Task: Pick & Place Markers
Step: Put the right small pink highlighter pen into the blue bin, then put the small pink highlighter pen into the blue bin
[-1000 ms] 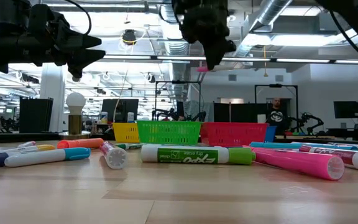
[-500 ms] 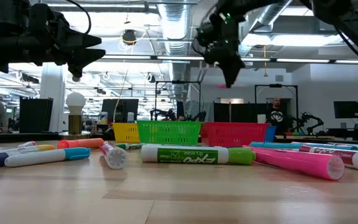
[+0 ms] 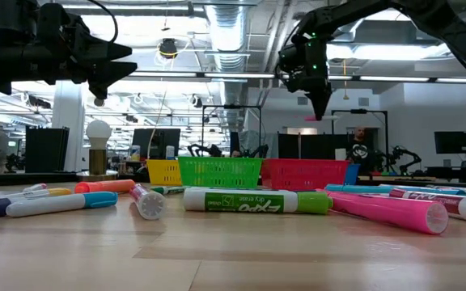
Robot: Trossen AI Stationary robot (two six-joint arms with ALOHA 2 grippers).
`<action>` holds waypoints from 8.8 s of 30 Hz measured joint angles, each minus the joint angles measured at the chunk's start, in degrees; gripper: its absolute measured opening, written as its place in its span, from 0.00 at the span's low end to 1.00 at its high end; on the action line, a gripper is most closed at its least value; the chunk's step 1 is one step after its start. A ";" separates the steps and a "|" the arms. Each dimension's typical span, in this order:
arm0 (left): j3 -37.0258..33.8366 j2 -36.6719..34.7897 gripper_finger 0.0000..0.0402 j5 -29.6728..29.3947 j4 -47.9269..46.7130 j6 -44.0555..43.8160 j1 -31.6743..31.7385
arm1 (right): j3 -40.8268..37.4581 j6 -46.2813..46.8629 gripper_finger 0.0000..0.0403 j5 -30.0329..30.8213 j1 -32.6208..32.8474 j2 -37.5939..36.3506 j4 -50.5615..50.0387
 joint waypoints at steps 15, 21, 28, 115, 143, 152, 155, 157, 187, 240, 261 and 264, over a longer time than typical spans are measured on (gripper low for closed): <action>0.01 0.01 0.51 0.00 0.96 0.00 -0.01 | -14.47 -0.66 0.10 -0.29 1.82 0.06 6.81; 0.02 0.02 0.51 0.00 1.36 0.00 -0.02 | -21.36 -2.00 0.10 -0.78 2.36 0.07 14.82; 0.00 0.00 0.51 0.00 1.70 0.00 -0.02 | -28.22 -3.76 0.11 -0.76 2.43 0.07 21.86; 30.21 13.25 0.51 4.47 -40.16 -13.21 -11.99 | -67.34 38.71 0.18 -6.59 32.34 -74.77 51.68; 36.35 23.39 0.51 -1.12 -82.96 -60.50 -23.20 | -102.00 48.88 0.18 -6.30 41.00 -115.51 65.02; 33.83 23.89 0.51 -9.68 -84.87 -75.32 -27.61 | -104.61 47.33 0.18 -6.28 41.05 -117.94 65.44; 32.48 25.22 0.51 -9.96 -84.75 -79.71 -28.03 | -105.21 47.45 0.18 -6.28 40.98 -118.07 65.62; 31.56 26.16 0.51 -9.94 -84.83 -81.51 -28.02 | -105.34 47.46 0.18 -6.28 40.98 -118.09 65.66; 30.73 44.82 0.51 -16.94 -78.04 -86.23 -27.42 | -105.35 47.44 0.18 -6.53 40.98 -118.09 65.19; 30.67 24.64 0.16 -36.06 -41.69 -74.11 -25.11 | -105.31 52.07 0.19 -10.03 41.05 -102.89 80.13; 30.75 31.92 0.17 -35.75 -13.50 -65.92 -25.07 | -88.73 52.32 0.60 -22.12 40.94 -50.92 113.11; 30.75 31.99 0.17 -35.72 -13.15 -65.92 -25.07 | -84.00 51.97 0.62 -22.88 40.35 -46.38 113.29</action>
